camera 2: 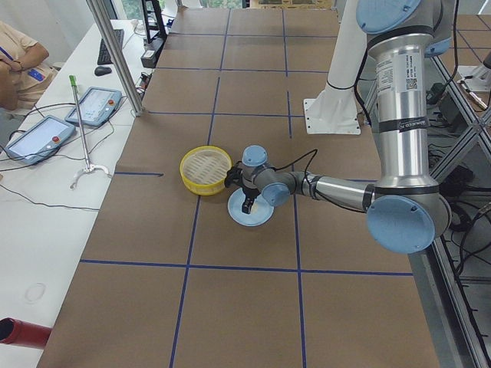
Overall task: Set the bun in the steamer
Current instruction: 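Close the left gripper on the bun and lift it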
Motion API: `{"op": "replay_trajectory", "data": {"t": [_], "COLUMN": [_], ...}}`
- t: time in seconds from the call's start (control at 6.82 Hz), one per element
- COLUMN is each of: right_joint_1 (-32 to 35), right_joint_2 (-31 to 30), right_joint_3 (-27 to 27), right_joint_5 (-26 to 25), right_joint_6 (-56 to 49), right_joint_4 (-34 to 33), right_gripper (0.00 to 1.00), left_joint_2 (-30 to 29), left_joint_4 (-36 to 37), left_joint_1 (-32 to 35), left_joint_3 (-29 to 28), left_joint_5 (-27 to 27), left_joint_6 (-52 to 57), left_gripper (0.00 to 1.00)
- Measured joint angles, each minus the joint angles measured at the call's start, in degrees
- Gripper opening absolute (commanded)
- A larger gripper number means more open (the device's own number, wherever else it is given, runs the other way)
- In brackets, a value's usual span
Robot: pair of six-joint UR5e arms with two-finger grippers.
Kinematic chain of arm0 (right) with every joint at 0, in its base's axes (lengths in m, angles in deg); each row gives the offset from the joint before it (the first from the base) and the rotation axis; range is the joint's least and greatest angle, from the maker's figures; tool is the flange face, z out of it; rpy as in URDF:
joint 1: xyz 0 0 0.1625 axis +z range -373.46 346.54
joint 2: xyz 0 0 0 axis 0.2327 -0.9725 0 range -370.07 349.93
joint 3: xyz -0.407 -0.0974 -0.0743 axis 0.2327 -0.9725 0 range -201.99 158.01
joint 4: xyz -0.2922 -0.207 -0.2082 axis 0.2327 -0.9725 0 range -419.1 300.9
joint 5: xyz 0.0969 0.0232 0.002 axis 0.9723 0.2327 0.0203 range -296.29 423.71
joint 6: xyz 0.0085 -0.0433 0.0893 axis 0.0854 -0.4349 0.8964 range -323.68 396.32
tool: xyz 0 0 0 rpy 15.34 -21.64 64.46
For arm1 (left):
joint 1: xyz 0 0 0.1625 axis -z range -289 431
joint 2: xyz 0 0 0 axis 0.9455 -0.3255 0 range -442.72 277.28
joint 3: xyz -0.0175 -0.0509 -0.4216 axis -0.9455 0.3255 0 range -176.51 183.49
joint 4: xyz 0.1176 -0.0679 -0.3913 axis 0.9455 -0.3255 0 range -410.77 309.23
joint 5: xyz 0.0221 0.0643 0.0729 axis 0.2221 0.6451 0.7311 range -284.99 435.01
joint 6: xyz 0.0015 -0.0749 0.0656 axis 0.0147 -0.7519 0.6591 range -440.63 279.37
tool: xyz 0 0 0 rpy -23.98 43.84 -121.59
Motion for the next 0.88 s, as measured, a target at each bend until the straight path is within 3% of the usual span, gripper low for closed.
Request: {"op": "replay_trajectory", "data": {"t": [0.88], "right_joint_1": [0.0], "right_joint_2": [0.0], "right_joint_3": [0.0], "right_joint_5": [0.0], "right_joint_6": [0.0], "right_joint_4": [0.0], "right_gripper": [1.0], "left_joint_2": [-0.1], "left_joint_4": [0.3], "left_joint_1": [0.0], "left_joint_3": [-0.1], "left_joint_5": [0.0], "left_joint_6": [0.2], "left_gripper": [0.3]}}
